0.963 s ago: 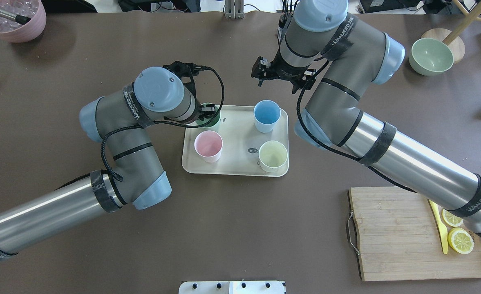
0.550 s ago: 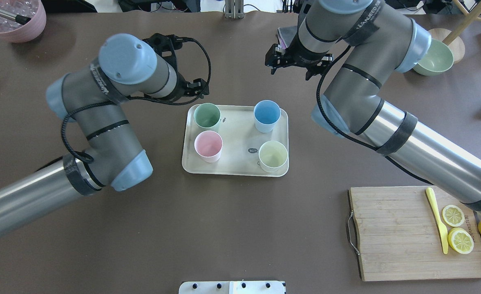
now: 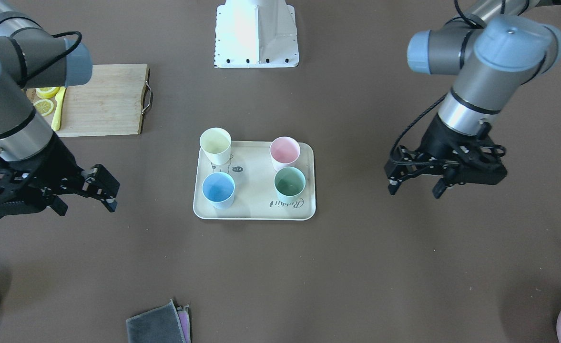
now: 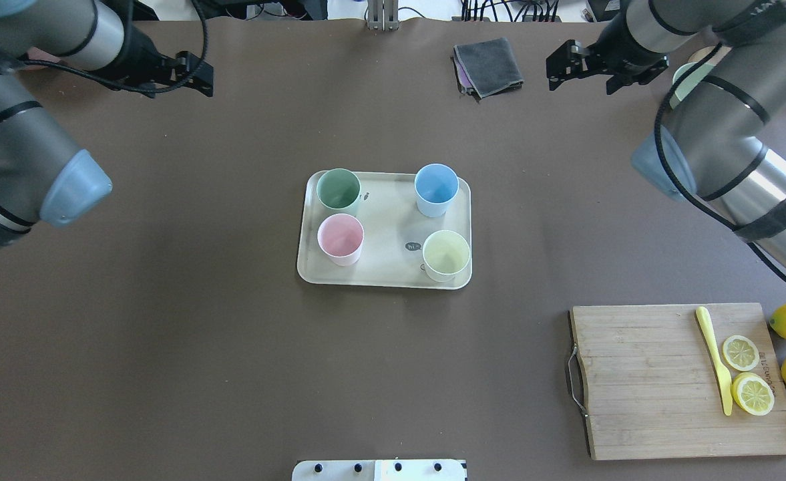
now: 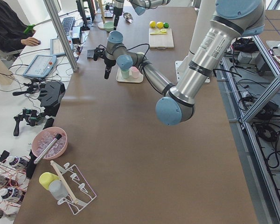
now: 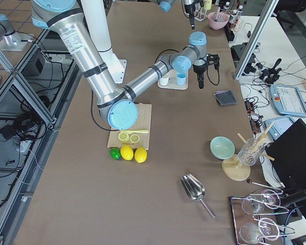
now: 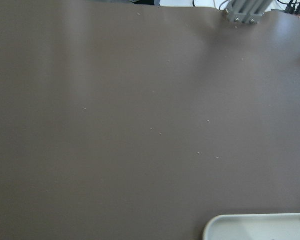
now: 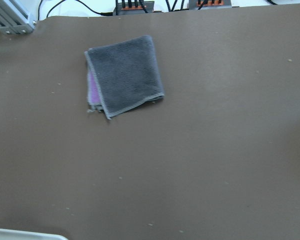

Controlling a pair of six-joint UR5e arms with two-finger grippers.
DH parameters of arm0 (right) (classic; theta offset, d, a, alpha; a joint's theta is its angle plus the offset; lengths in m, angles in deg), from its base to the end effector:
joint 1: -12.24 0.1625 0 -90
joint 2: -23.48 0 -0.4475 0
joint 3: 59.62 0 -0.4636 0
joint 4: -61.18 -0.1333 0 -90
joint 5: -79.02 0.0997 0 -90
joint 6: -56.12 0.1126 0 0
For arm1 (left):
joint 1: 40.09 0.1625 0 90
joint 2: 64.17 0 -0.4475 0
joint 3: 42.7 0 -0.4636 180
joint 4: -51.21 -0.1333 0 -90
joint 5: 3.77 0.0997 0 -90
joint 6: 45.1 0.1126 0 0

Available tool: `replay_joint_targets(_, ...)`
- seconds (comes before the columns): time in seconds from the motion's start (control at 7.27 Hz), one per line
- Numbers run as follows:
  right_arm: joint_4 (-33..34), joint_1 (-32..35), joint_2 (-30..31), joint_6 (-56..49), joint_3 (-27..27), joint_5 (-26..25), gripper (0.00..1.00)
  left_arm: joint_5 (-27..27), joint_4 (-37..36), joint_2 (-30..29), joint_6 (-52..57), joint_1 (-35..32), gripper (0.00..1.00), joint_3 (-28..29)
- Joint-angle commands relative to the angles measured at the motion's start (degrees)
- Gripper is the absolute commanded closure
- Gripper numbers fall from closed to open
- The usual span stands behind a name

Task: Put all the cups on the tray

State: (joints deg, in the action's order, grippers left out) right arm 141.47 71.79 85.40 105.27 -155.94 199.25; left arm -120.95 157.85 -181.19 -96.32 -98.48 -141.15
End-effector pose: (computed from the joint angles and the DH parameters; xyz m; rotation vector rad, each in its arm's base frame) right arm -0.3052 -0.6703 0.2959 0.2563 -0.8648 0.1009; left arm 0.3083 -0.6571 0.2750 0.3765 0.9191 -0.0980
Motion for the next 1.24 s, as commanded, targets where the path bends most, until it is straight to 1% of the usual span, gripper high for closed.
replay_joint_targets(0.0, -0.66, 6.43, 8.09, -5.72, -0.71, 3.6, 0.0, -5.57, 15.52, 12.98, 3.5, -7.32, 0.02, -0.96)
replay_joint_targets(0.14, -0.83, 9.68, 12.65, -10.34, -0.63, 5.26, 0.0, -5.78, 17.28, 15.74, 3.59, -9.35, 0.02, 0.27)
replay_joint_targets(0.28, -0.31, 13.63, 15.22, -21.53, -0.02, 5.28, 0.0, -5.95, 17.73, 16.73, 3.68, -10.15, 0.02, 1.58)
replay_joint_targets(0.41, 0.48, 17.5, 17.42, -26.43, 0.77, 6.59, 0.0, -6.04, 17.65, 17.95, 4.81, -11.38, 0.02, 2.47)
replay_joint_targets(0.55, 4.32, 20.76, 18.31, -27.0, 1.39, 7.9, 0.0, -6.39, 17.04, 20.23, 12.3, -13.22, 0.02, 2.47)
replay_joint_targets(0.69, 6.53, 22.97, 20.15, -27.52, 1.22, 8.0, 0.0, -11.18, 11.29, 21.12, 21.6, -16.71, 0.02, 2.91)
replay_joint_targets(0.83, 6.73, 24.12, 21.91, -30.49, 1.57, 8.09, 0.0, -13.32, 3.22, 20.7, 28.92, -20.4, 0.02, 2.74)
replay_joint_targets(0.96, 6.64, 25.7, 24.27, -35.48, 1.57, 8.27, 0.0, -13.34, 1.23, 21.21, 35.34, -23.05, 0.02, 2.91)
replay_joint_targets(1.1, 6.12, 27.28, 27.6, -40.05, 1.57, 9.75, 0.0, -13.34, -0.18, 22.96, 37.5, -25.25, 0.02, 3.0)
